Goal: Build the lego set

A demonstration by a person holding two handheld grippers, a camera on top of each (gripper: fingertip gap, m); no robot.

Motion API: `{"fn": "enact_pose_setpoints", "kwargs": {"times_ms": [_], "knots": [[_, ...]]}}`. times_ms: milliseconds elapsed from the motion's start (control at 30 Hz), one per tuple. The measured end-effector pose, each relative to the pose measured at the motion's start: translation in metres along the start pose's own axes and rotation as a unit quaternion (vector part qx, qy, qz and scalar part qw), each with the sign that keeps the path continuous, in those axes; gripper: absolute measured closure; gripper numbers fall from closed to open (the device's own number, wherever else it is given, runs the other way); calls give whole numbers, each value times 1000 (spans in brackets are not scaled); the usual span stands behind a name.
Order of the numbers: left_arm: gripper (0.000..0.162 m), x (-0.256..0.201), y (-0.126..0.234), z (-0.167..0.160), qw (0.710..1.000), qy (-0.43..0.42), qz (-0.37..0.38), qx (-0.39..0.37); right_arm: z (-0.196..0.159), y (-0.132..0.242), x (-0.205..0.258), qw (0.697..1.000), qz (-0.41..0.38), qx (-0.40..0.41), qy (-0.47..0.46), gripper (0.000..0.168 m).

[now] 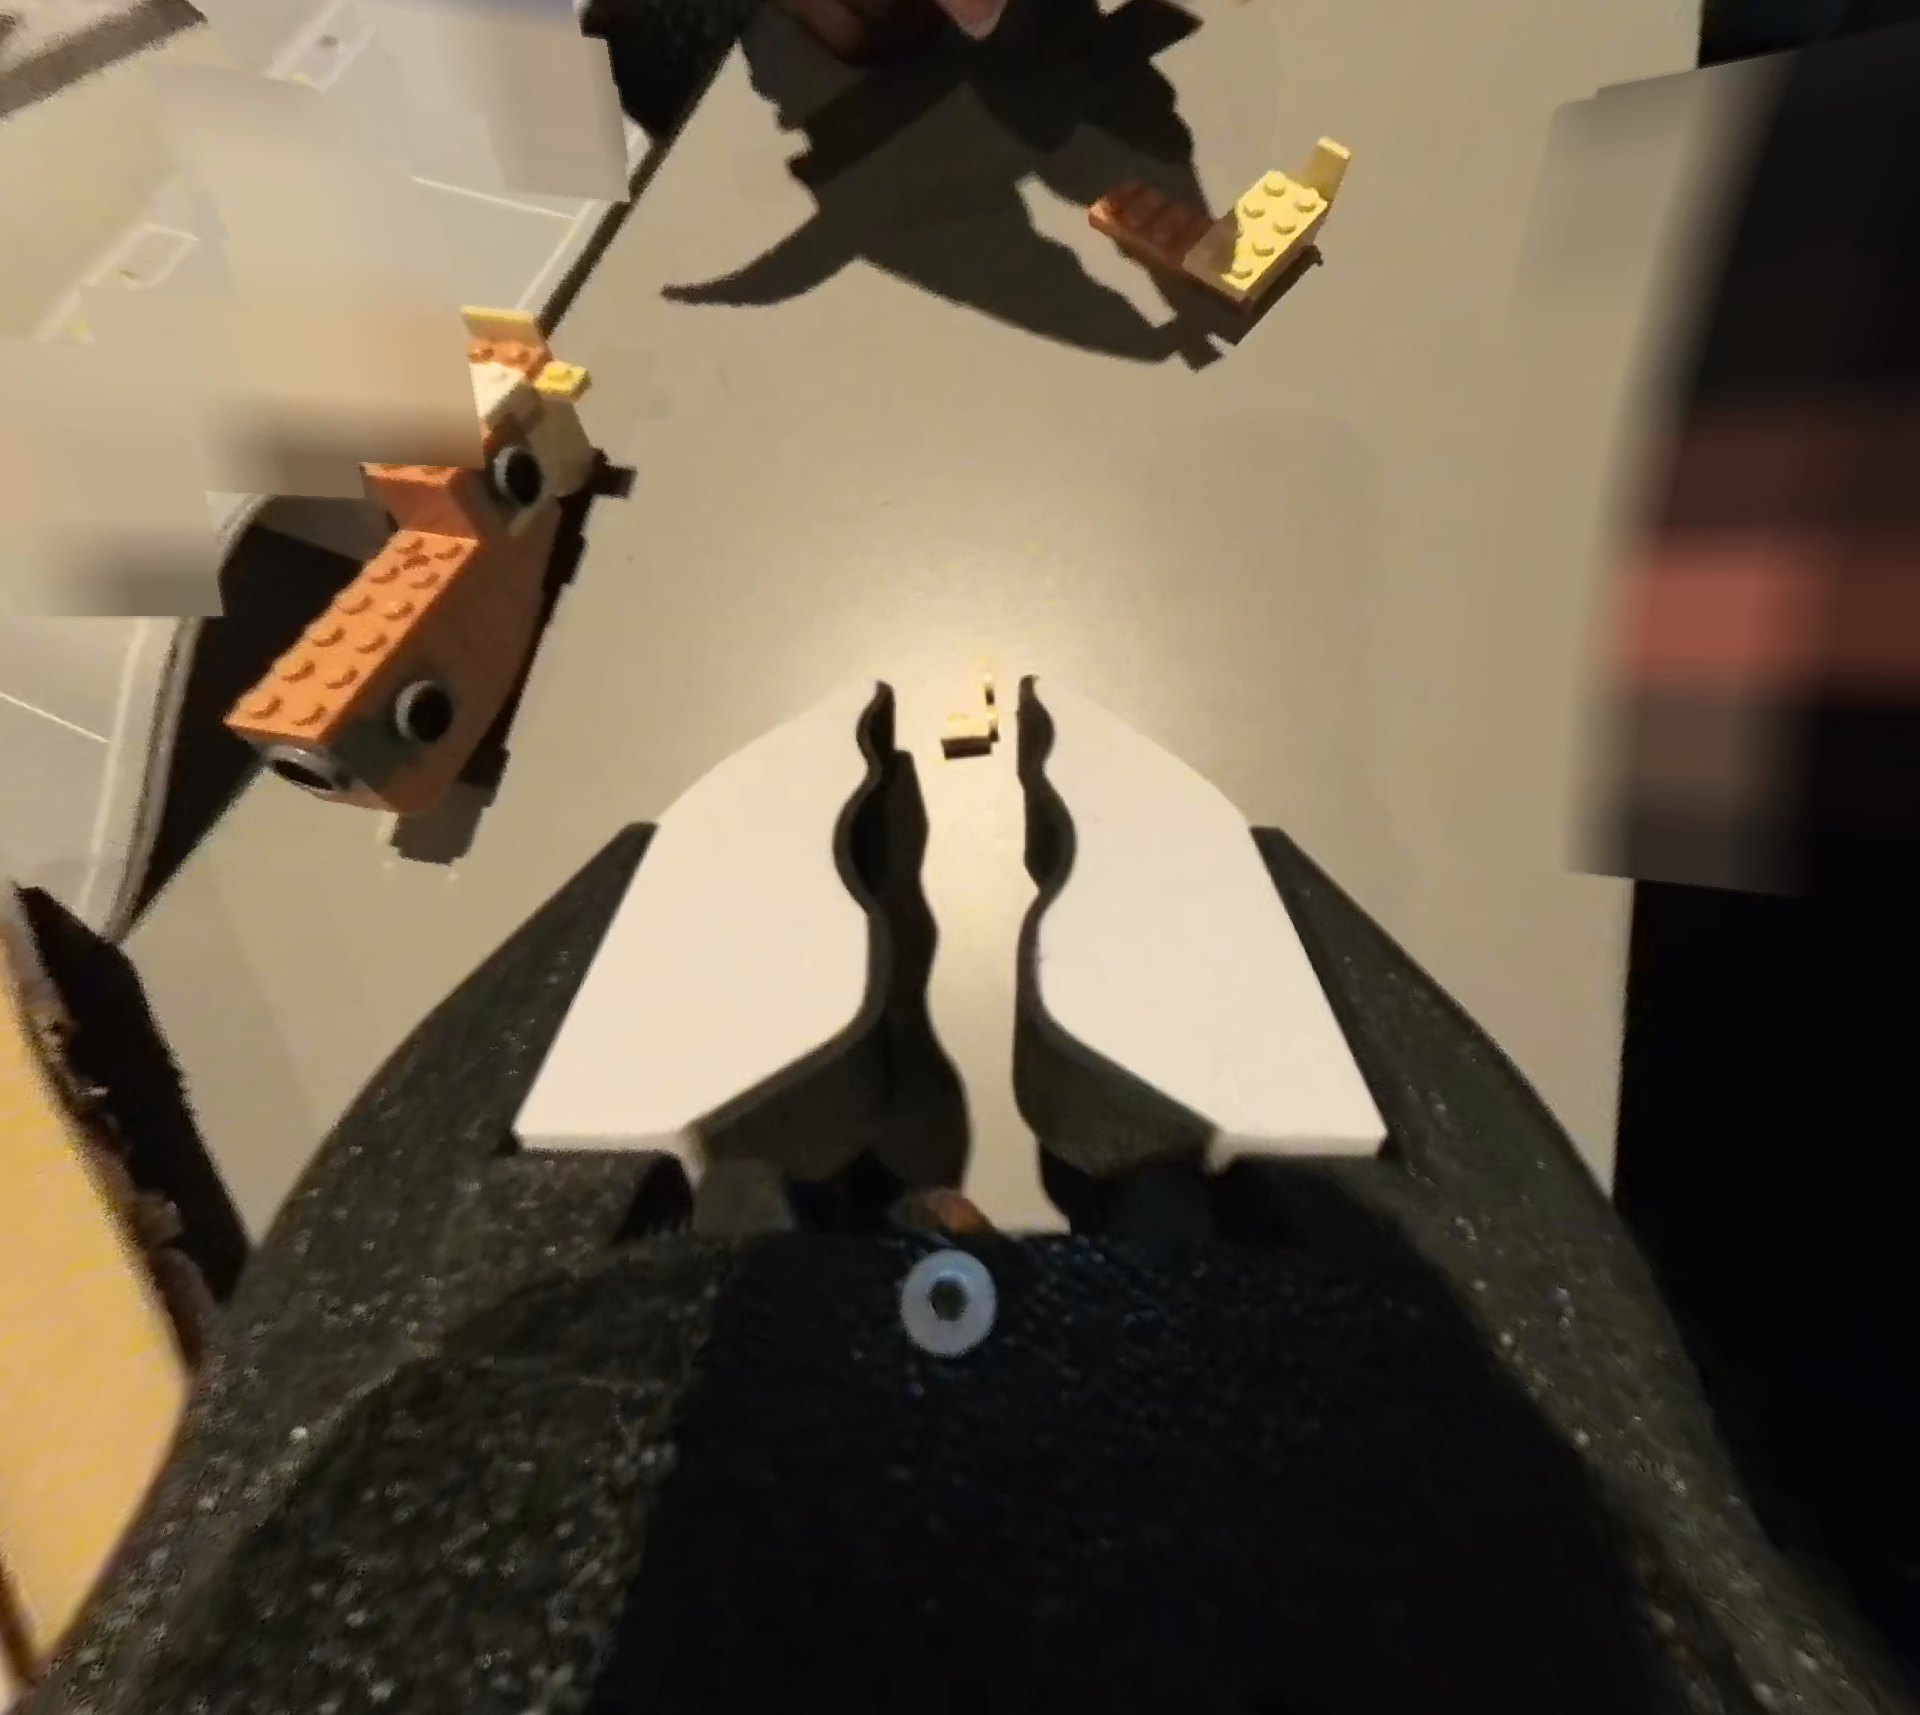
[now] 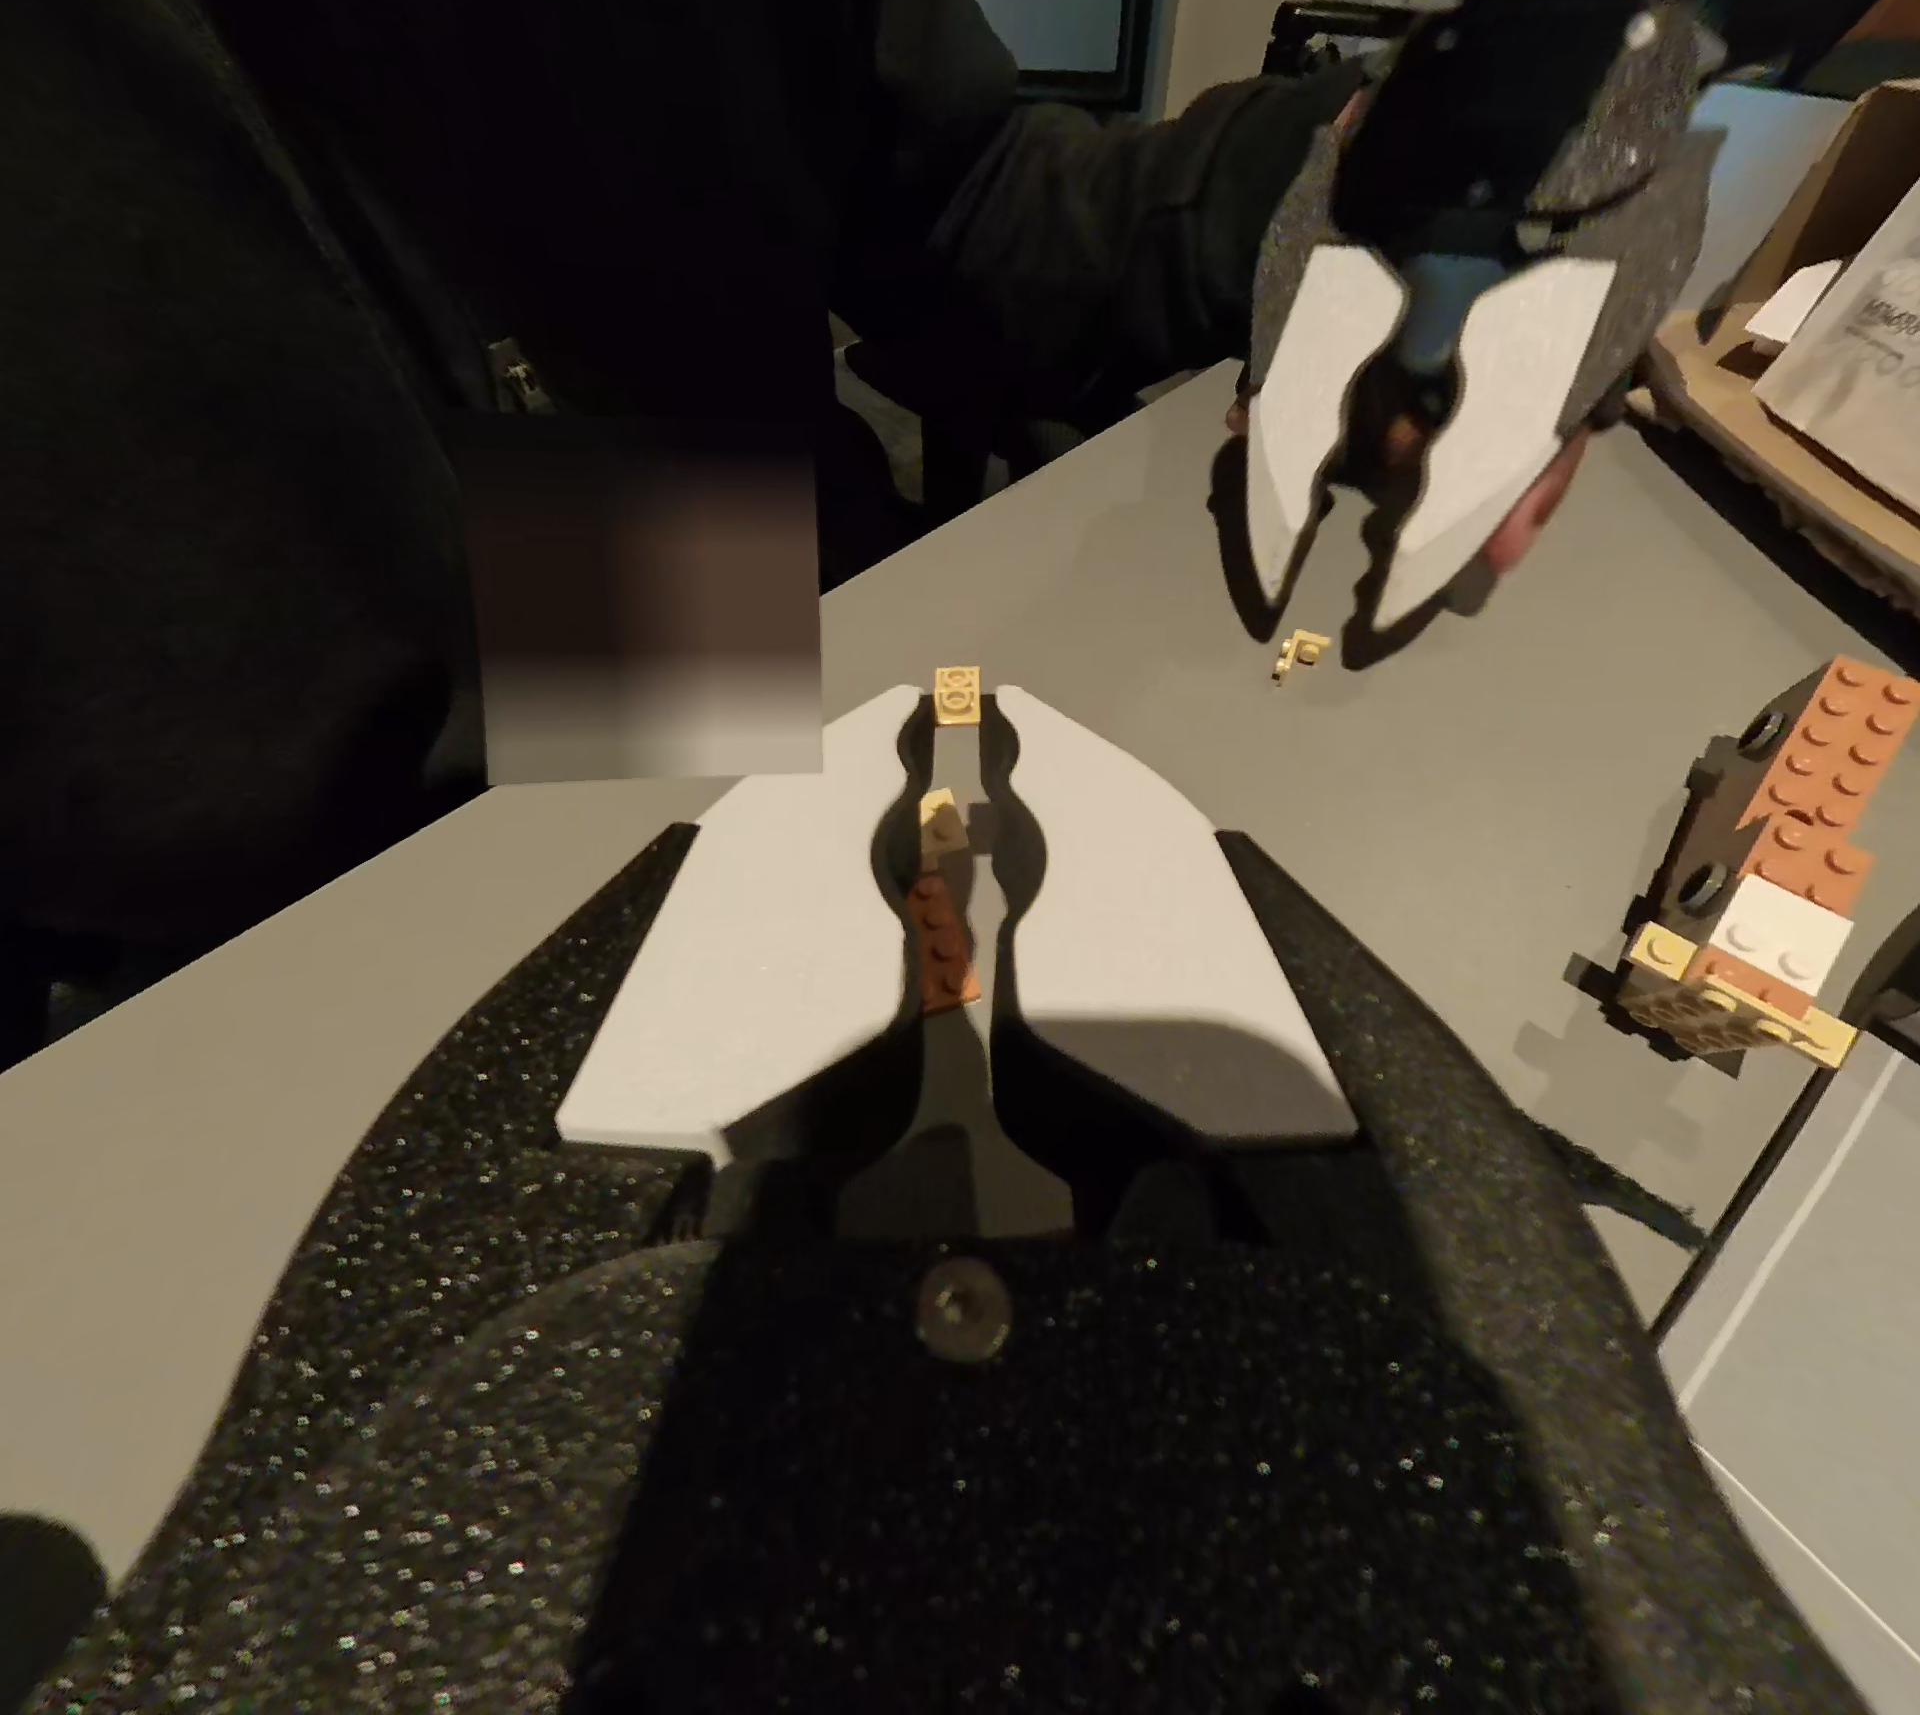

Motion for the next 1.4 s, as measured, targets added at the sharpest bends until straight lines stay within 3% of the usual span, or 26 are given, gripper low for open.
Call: {"fn": "enact_pose_setpoints", "kwargs": {"times_ms": [100,267,633,833,1000,1100,1167,1233,1400], "knots": [[147,-4,2,10,999,-42,25,9,-1,-1,0,1000,0,5,0,160],[148,-5,-1,10,991,-60,47,107,0,-1,-1,1000,-3,2,-4,160],[156,-4,-16,1,980,-59,24,191,-1,-2,-2,1000,-8,8,-4,160],[159,-5,-17,6,989,-26,-23,142,-1,-1,-2,1000,-9,6,-3,160],[159,-19,-8,55,991,21,-111,-69,0,0,-2,1000,-10,1,-3,160],[159,-22,4,90,962,82,-156,-207,1,2,-3,1000,-12,-8,-4,160],[159,-23,7,100,943,111,-175,-260,1,2,-3,1000,-12,-9,-4,160],[159,-19,-1,94,948,123,-160,-246,1,2,-2,1000,-13,-6,-3,160],[159,-26,-26,57,992,51,-93,-65,0,0,-2,1000,-13,2,-2,160]]}}
Point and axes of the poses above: each gripper's, where its closed fingertips meet, y back along the fingers, z out of its top, x = y × z across the jaws, the point moved 3 cm from there along y, back along the fingers, and after that the axes turned 2 degrees about z, right-handed, at the moved point
